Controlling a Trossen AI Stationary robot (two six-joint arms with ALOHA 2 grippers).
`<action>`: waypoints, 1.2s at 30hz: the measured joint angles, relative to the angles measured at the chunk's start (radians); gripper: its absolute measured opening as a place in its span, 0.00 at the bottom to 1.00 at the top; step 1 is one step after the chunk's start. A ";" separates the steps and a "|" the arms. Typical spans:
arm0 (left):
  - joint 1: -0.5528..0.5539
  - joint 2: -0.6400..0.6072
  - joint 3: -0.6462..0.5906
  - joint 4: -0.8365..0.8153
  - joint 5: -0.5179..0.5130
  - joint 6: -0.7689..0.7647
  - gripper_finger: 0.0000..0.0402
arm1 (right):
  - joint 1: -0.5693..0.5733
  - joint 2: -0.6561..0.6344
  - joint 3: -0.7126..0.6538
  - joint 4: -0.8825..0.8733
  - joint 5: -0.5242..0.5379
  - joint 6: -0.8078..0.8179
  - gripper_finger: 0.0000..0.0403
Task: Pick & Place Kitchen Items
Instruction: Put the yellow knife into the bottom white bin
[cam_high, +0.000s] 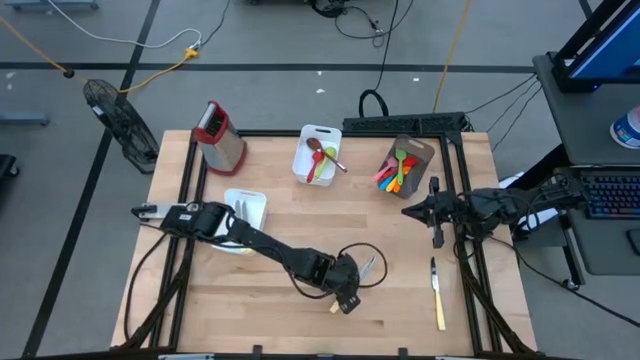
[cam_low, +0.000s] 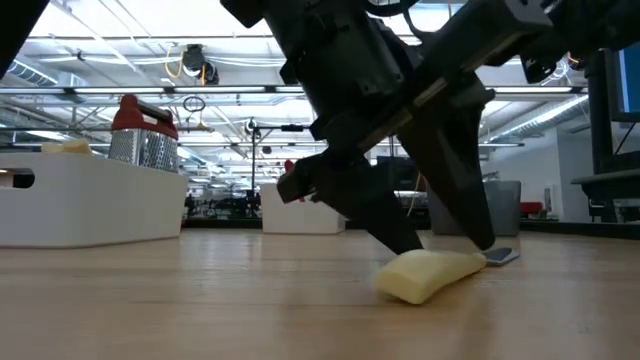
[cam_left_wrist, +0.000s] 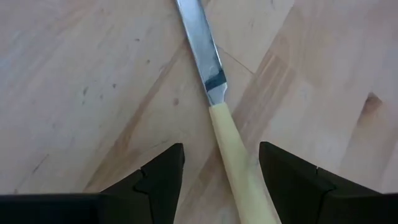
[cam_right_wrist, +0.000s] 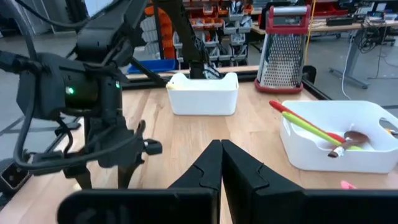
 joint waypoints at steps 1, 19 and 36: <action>0.000 0.008 0.003 -0.016 -0.003 -0.005 0.54 | 0.000 0.001 0.000 -0.006 0.000 0.000 0.01; -0.007 0.027 0.002 -0.099 -0.029 -0.120 0.54 | 0.000 0.026 0.000 0.000 0.000 0.016 0.01; -0.005 0.027 0.278 -0.288 -0.178 -0.063 0.54 | 0.000 0.027 0.000 -0.004 0.000 0.019 0.01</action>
